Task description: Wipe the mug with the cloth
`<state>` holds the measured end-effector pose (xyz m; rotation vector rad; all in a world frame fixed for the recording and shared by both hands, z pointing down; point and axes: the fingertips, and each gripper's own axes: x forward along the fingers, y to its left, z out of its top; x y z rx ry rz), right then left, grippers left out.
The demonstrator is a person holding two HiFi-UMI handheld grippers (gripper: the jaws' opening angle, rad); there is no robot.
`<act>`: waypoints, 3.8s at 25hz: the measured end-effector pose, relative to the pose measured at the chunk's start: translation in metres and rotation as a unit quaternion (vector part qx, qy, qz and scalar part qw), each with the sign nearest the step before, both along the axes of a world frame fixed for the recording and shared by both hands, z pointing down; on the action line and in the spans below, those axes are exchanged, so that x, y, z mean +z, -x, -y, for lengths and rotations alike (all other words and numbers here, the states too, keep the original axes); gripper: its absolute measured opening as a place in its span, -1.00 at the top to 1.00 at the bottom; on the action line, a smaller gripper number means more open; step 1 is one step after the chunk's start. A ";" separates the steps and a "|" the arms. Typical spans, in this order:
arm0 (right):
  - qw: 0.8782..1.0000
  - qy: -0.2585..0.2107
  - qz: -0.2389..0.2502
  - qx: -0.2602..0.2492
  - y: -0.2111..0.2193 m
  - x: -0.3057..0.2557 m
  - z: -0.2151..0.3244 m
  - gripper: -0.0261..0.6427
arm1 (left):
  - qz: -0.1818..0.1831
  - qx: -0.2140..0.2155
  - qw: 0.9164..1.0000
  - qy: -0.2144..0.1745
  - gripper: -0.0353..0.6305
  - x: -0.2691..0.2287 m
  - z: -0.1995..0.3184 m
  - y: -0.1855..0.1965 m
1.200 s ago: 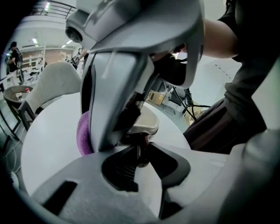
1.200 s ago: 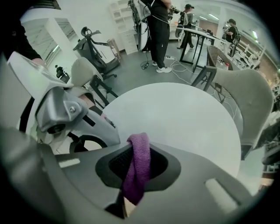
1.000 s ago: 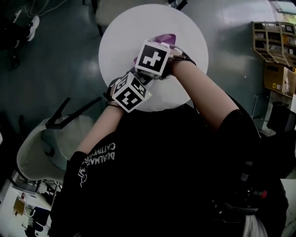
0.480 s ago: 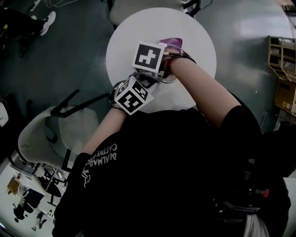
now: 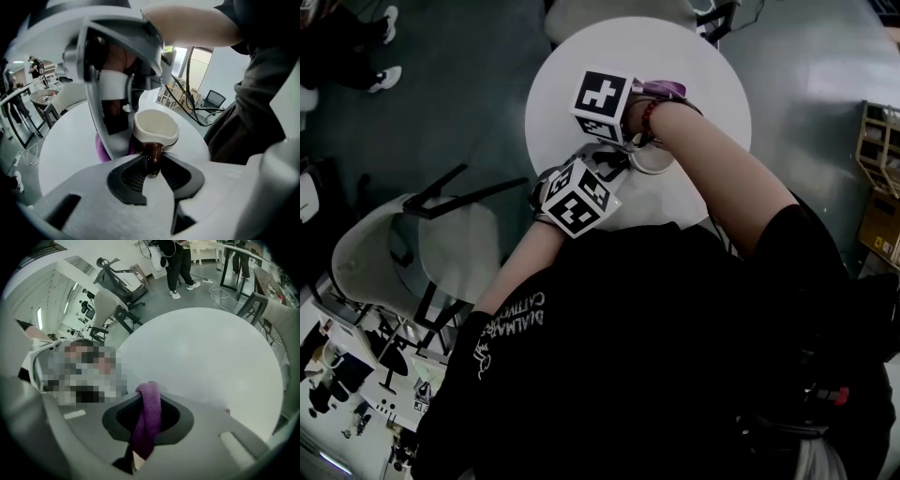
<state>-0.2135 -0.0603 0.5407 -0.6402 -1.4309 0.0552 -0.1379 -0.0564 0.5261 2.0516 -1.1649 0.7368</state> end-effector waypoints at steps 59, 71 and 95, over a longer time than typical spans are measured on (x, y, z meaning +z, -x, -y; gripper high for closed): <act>0.791 0.268 0.266 0.481 -0.053 -0.025 0.117 0.83 | 0.066 -0.083 0.991 0.082 0.61 0.007 0.001 -0.005; 0.730 0.302 0.281 0.545 -0.117 -0.002 0.108 0.83 | 0.084 -0.083 0.988 0.095 0.61 0.028 -0.012 -0.033; 0.717 0.318 0.227 0.578 -0.126 -0.005 0.105 0.84 | 0.097 -0.085 0.984 0.124 0.65 0.022 0.000 -0.015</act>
